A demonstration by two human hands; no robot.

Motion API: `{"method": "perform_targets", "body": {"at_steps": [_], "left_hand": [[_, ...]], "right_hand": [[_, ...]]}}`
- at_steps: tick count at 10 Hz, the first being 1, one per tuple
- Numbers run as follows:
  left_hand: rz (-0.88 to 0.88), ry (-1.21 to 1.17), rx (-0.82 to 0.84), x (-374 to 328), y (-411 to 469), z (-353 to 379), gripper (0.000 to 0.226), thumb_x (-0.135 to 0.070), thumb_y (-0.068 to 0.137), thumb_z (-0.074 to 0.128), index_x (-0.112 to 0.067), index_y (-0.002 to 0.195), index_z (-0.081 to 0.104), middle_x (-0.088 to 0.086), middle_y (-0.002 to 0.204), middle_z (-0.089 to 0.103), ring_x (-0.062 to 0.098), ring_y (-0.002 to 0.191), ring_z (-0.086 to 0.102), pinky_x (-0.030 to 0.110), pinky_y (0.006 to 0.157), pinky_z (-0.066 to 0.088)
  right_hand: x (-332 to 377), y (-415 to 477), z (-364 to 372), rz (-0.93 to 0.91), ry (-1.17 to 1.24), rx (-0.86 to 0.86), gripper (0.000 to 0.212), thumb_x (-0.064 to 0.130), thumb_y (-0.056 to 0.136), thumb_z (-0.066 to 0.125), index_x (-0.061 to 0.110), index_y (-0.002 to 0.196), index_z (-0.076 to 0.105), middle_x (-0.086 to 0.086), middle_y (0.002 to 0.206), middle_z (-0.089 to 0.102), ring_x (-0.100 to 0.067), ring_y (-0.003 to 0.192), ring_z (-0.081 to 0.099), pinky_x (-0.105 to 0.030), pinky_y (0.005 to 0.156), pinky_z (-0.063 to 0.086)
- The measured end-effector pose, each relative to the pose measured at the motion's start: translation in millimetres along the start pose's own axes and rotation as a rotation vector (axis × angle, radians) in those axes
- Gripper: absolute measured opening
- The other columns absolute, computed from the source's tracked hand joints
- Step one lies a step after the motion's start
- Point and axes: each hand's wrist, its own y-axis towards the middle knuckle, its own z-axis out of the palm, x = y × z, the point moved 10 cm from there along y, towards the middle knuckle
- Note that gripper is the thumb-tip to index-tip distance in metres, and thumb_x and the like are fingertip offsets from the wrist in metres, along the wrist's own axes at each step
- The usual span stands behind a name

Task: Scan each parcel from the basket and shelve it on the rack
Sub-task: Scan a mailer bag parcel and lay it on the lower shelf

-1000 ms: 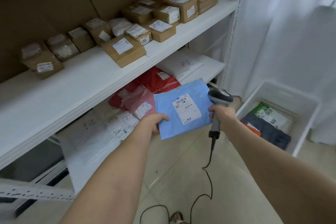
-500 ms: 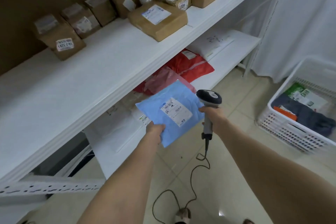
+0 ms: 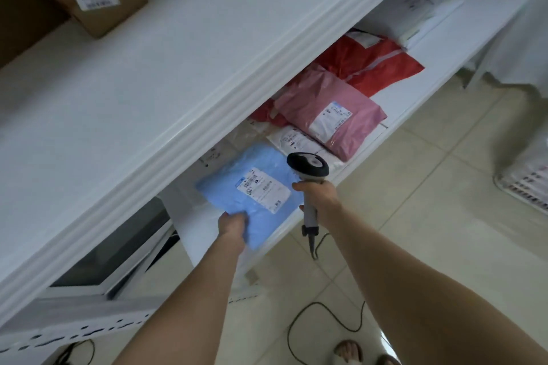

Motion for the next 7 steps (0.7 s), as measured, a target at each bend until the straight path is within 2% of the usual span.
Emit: {"method": "perform_targets", "body": {"at_steps": [1, 2, 3, 4, 5, 6, 7], "left_hand": [[-0.013, 0.005, -0.104, 8.0, 39.2, -27.1, 0.039, 0.003, 0.093, 0.051, 0.005, 0.131, 0.05, 0.022, 0.132, 0.054, 0.036, 0.118, 0.055, 0.034, 0.081, 0.044], [-0.063, -0.107, -0.202, 16.7, 62.9, -48.1, 0.043, -0.005, 0.097, 0.047, -0.002, 0.14, 0.042, 0.015, 0.141, 0.047, 0.031, 0.129, 0.047, 0.021, 0.075, 0.049], [-0.016, 0.754, -0.212, 10.4, 110.0, -60.4, 0.048, -0.024, 0.103, 0.039, -0.007, 0.147, 0.027, 0.006, 0.153, 0.03, 0.02, 0.143, 0.027, 0.017, 0.109, 0.029], [0.001, 0.281, -0.3, 8.9, 145.8, -83.5, 0.043, -0.02, 0.102, 0.039, -0.014, 0.144, 0.034, 0.008, 0.149, 0.039, 0.023, 0.136, 0.04, 0.007, 0.074, 0.048], [0.084, 0.574, -0.283, -6.5, 171.0, -84.0, 0.041, -0.021, 0.103, 0.039, -0.014, 0.143, 0.036, 0.009, 0.148, 0.04, 0.024, 0.135, 0.041, 0.013, 0.072, 0.051], [0.127, 0.654, -0.477, -18.5, 180.4, -100.4, 0.066, -0.025, 0.098, 0.05, -0.012, 0.152, 0.014, 0.017, 0.153, 0.024, 0.032, 0.14, 0.027, 0.039, 0.112, 0.028], [0.451, 0.899, -0.349, -43.5, 168.1, -60.7, 0.075, -0.031, 0.08, 0.072, -0.023, 0.145, 0.033, 0.014, 0.142, 0.034, 0.031, 0.13, 0.038, 0.043, 0.101, 0.04]], "right_hand": [[-17.5, 21.7, 33.5, -0.014, 0.015, 0.065, 0.018, 0.0, 0.081, 0.071, 0.01, 0.089, 0.059, -0.005, 0.084, 0.052, -0.019, 0.072, 0.051, -0.032, 0.061, 0.046], [-35.5, 43.0, 61.1, 0.012, 0.003, 0.12, 0.018, 0.002, 0.083, 0.071, 0.013, 0.082, 0.058, -0.003, 0.084, 0.052, -0.017, 0.073, 0.05, -0.039, 0.069, 0.047], [-52.2, 67.2, 87.9, 0.032, -0.02, 0.179, 0.017, 0.006, 0.083, 0.073, 0.011, 0.089, 0.058, -0.003, 0.087, 0.051, -0.02, 0.077, 0.051, -0.041, 0.073, 0.05], [-60.0, 89.2, 115.7, 0.021, -0.002, 0.234, 0.018, 0.01, 0.082, 0.074, 0.012, 0.091, 0.059, -0.005, 0.095, 0.052, -0.028, 0.095, 0.054, -0.039, 0.07, 0.056], [-61.5, 106.2, 139.5, -0.018, -0.031, 0.295, 0.023, 0.014, 0.083, 0.074, 0.013, 0.1, 0.058, -0.005, 0.101, 0.052, -0.024, 0.092, 0.054, -0.042, 0.074, 0.058], [-66.8, 119.3, 148.2, -0.03, -0.08, 0.301, 0.018, 0.014, 0.084, 0.073, 0.018, 0.09, 0.056, -0.002, 0.097, 0.05, -0.021, 0.085, 0.052, -0.045, 0.078, 0.058], [-69.0, 125.0, 149.3, -0.04, -0.085, 0.271, 0.019, 0.014, 0.084, 0.073, 0.014, 0.093, 0.056, -0.004, 0.094, 0.051, -0.021, 0.083, 0.052, -0.04, 0.068, 0.058]]}}
